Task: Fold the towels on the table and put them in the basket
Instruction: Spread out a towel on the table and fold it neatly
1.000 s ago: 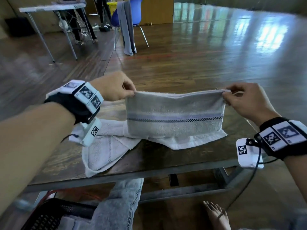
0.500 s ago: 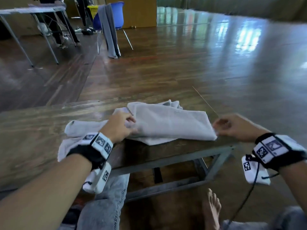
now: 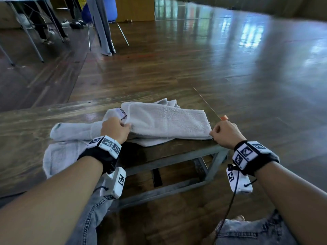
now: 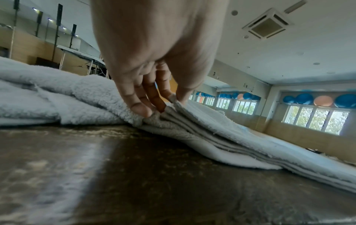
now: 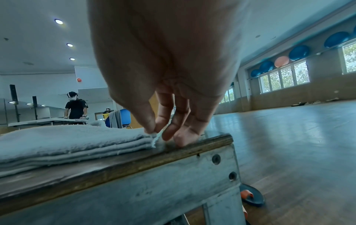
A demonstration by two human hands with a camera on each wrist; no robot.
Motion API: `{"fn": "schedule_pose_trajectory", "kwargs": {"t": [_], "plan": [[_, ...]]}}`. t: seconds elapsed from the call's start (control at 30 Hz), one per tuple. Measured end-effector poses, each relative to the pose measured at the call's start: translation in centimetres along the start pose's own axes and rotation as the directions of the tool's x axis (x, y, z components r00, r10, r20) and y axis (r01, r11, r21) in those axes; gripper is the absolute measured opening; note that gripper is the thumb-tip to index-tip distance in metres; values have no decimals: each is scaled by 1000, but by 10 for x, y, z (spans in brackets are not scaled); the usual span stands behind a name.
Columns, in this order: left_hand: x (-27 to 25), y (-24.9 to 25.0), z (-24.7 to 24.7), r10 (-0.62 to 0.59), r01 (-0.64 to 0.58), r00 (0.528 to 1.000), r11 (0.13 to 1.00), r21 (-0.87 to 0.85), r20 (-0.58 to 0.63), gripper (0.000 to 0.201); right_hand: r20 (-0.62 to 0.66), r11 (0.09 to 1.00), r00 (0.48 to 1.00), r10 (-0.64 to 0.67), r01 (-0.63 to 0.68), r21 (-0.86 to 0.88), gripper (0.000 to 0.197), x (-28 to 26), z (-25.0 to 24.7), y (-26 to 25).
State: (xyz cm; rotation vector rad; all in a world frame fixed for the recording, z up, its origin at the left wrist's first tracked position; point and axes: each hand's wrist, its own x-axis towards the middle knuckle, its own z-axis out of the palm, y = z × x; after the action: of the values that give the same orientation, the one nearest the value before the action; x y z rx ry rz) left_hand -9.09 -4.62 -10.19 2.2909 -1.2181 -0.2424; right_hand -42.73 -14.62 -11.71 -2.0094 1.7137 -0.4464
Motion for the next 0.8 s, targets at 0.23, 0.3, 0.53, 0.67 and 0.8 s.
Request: {"fn": "schedule_pose_trajectory", "kwargs": {"t": [0.23, 0.3, 0.53, 0.67, 0.8], "plan": [[4, -2, -3, 20, -22, 999, 999, -35, -50, 40, -37, 999, 999, 34, -33, 20, 28, -7, -9, -11], [4, -1, -2, 17, -19, 998, 999, -33, -57, 36, -36, 998, 998, 55, -54, 33, 36, -7, -15, -13], [7, 8, 4, -116, 117, 991, 993, -9, 74, 36, -27, 967, 999, 40, -45, -251, 4, -3, -16, -19], [10, 16, 4, -127, 116, 978, 990, 74, 163, 37, 98, 948, 960, -261, 274, -162, 30, 2, 7, -30], [12, 15, -1, -125, 118, 967, 992, 48, 221, 35, 248, 870, 919, -305, 375, -319, 40, 0, 28, -47]]}}
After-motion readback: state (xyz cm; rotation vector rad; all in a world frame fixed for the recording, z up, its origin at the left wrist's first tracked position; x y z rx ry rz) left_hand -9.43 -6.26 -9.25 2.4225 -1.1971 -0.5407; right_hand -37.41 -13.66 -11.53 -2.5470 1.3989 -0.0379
